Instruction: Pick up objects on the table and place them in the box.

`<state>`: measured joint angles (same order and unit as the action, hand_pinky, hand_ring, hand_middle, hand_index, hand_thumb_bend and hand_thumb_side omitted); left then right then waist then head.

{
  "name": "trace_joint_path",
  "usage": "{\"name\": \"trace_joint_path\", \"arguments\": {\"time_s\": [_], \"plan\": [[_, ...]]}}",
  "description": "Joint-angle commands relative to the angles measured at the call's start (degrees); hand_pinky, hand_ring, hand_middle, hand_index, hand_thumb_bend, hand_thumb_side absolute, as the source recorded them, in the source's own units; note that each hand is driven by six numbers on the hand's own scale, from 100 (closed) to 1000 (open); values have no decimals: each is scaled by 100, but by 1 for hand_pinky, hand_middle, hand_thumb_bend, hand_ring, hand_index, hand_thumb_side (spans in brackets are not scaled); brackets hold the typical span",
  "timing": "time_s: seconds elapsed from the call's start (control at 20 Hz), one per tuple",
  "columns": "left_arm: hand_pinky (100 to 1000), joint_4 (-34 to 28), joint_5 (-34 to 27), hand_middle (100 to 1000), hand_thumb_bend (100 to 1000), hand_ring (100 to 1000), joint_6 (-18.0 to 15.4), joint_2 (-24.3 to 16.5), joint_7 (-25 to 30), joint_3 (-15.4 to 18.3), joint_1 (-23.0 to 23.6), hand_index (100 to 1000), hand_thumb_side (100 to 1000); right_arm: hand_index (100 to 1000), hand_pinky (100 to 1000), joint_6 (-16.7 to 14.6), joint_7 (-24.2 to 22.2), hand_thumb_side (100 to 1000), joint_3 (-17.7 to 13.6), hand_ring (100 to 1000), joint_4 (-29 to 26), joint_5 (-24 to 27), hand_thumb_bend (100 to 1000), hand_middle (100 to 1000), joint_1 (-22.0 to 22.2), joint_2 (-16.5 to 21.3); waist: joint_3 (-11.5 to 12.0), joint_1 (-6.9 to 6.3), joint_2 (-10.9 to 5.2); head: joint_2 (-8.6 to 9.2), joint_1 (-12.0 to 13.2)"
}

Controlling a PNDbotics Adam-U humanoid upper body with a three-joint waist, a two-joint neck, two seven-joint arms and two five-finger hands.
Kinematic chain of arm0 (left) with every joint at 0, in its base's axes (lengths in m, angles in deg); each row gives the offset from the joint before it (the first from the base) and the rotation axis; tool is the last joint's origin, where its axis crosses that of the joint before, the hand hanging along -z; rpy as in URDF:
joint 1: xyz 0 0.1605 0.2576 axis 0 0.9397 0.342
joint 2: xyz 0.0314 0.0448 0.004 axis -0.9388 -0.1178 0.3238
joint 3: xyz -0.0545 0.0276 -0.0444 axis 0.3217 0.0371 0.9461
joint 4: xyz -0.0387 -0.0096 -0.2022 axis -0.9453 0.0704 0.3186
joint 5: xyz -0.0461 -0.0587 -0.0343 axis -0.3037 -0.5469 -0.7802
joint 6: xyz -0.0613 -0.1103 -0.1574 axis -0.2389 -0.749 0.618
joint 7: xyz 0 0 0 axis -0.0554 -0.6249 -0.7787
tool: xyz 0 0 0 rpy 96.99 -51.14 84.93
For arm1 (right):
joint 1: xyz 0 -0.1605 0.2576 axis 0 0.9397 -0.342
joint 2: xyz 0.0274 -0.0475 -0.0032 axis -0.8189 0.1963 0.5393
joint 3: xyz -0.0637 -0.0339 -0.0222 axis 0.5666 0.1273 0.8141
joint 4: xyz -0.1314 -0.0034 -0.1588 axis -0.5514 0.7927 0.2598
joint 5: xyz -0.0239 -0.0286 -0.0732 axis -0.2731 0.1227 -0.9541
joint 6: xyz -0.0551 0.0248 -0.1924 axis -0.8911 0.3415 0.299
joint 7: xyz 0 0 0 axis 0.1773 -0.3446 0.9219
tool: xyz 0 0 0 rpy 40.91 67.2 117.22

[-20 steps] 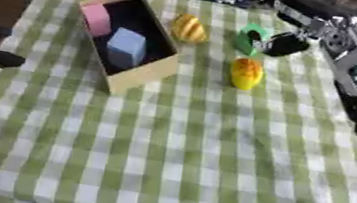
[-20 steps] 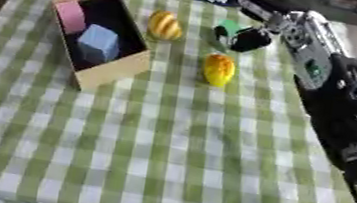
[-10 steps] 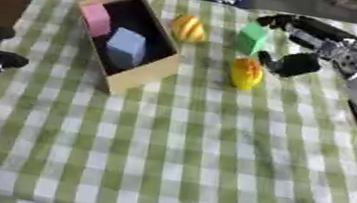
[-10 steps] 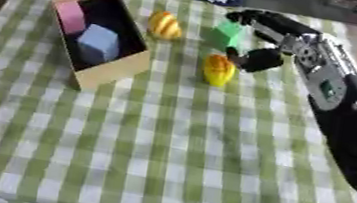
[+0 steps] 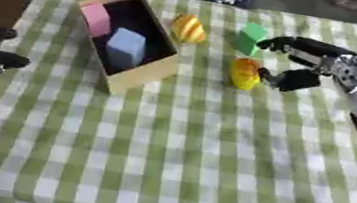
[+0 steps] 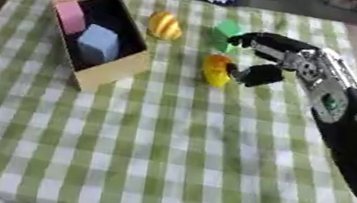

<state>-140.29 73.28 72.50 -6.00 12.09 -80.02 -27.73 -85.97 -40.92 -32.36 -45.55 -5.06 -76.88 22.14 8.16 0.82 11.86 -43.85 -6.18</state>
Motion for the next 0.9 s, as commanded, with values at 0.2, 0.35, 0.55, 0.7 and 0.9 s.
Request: {"name": "trace_joint_path", "arguments": {"time_s": [0.2,0.35,0.55,0.7,0.9], "plan": [[677,-79,-1,729,105,568,-3,-19,26,17,-26,769,845,992,921,-10,-10,698,-49,937,320,-132,100,920,-195,-53,16,-48,-42,-27,-25],[677,-77,-6,729,105,568,-5,-18,36,12,-29,770,846,992,922,-33,-8,727,-48,938,518,-208,100,921,-269,-145,25,-43,-43,-27,-31],[678,-79,-15,730,103,569,-10,-21,44,8,-38,770,846,992,921,-54,-23,767,-62,938,839,-360,100,920,-354,-281,45,-45,-45,-27,-45],[678,-80,-23,731,103,569,-12,-22,51,4,-41,770,846,991,921,-87,-15,798,-85,937,1043,-467,100,920,-402,-372,55,-45,-47,-27,-55],[679,-80,-29,732,102,569,-14,-23,61,-1,-44,771,846,988,922,-127,8,814,-110,939,1243,-599,100,918,-466,-465,65,-44,-48,-27,-65]]}}
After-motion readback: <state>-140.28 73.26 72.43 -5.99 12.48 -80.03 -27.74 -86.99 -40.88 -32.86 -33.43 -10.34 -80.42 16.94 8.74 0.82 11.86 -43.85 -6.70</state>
